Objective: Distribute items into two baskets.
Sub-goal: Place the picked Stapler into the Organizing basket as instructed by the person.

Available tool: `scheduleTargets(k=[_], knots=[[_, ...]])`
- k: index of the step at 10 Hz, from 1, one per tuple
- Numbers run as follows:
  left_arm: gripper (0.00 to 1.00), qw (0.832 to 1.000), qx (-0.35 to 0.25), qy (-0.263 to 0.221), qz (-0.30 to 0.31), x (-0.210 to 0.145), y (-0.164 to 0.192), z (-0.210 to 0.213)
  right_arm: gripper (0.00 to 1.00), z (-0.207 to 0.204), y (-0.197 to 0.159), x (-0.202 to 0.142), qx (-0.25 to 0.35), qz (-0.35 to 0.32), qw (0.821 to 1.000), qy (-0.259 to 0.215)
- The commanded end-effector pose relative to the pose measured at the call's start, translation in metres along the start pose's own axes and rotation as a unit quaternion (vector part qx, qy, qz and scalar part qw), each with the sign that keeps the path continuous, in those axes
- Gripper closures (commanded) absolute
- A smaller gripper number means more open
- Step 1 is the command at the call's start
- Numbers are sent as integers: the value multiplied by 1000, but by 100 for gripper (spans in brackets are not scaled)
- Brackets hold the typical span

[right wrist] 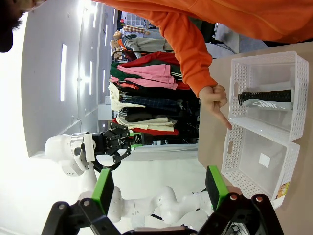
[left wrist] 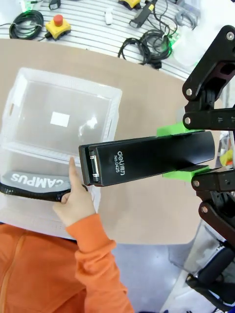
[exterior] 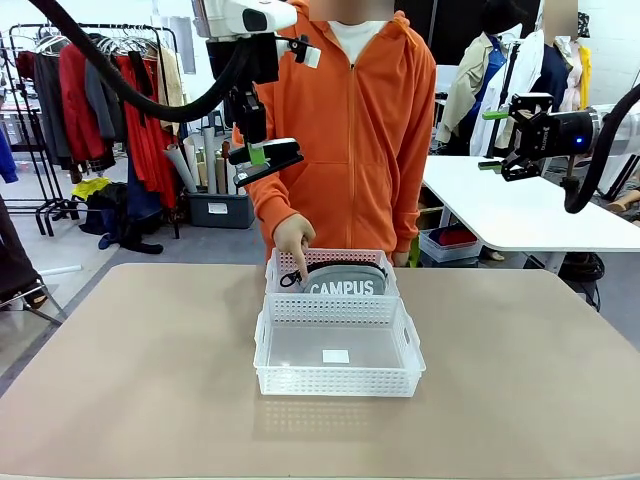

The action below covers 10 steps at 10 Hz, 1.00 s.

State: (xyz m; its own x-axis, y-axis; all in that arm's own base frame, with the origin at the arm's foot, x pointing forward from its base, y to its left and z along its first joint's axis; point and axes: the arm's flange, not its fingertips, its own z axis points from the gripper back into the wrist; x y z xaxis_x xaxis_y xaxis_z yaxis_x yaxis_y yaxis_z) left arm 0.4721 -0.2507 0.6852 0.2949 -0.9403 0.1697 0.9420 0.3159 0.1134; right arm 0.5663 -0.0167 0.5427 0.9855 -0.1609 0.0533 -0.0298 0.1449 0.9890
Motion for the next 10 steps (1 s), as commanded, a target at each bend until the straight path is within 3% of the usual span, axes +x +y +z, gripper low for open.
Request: scheduleTargets(k=[1,6,10], knots=[[100,1000,0,0,0,0,0,0,0,0,3,0,3,2,1000,-2],[100,991,-48,23,-125,74,-41,-51,0,0,3,0,3,2,1000,-2],[100,976,-85,40,-198,121,-91,-118,0,0,3,0,3,2,1000,-2]])
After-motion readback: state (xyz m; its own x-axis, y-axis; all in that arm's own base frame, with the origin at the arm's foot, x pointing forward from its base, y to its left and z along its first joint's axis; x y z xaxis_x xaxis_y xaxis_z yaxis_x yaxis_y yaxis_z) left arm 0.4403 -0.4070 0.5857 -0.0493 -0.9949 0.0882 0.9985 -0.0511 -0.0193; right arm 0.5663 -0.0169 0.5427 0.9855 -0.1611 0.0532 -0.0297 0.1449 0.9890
